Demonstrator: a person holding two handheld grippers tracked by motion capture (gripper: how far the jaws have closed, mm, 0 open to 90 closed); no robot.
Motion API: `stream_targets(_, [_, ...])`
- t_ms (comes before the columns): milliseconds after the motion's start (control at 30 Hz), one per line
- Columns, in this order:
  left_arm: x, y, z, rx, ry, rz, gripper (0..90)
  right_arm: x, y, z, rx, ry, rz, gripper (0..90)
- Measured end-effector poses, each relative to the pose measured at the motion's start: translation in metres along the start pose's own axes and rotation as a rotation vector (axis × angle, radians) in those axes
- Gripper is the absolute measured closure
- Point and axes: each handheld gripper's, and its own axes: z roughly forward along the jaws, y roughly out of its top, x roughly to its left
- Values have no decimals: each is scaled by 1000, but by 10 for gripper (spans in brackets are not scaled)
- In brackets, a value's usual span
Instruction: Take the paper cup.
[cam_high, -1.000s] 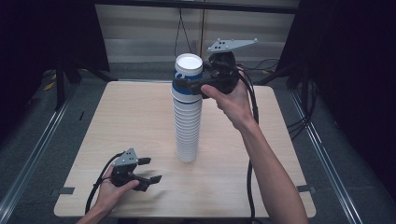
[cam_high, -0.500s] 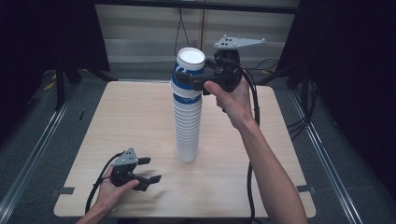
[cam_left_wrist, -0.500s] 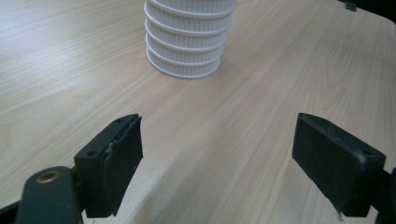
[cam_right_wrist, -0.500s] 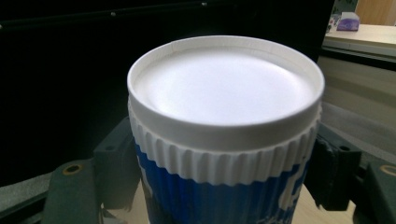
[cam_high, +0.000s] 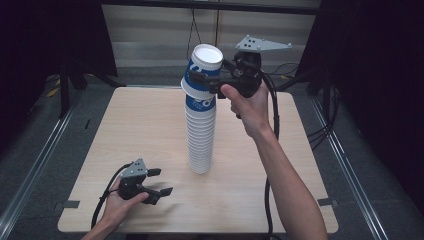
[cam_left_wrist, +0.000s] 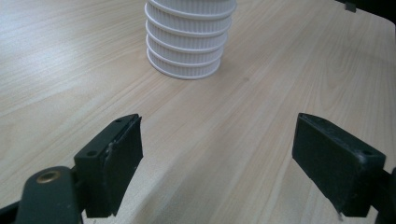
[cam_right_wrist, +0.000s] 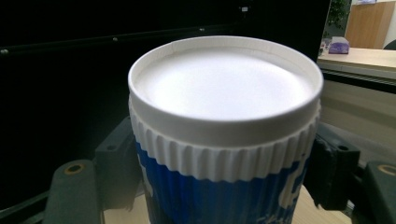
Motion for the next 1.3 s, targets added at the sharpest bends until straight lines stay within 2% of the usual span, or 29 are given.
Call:
stream_targets(167, [0,0,0,4,2,3,161,0,2,-2,-4,10,10,257])
stream_targets(233, [0,0,0,7,6,4,161,-1,2,-4,-20,18,31,257])
stream_targets(600, [0,0,1,15,14,10,162,-2,5,-9,-50,15,54,260])
stream_targets(967, [0,0,3,11,19,9,171,-7,8,-24,-99,8,75,261])
stream_targets(1300, [0,0,3,3,12,36,177,-13,11,-43,-109,-42,71,262])
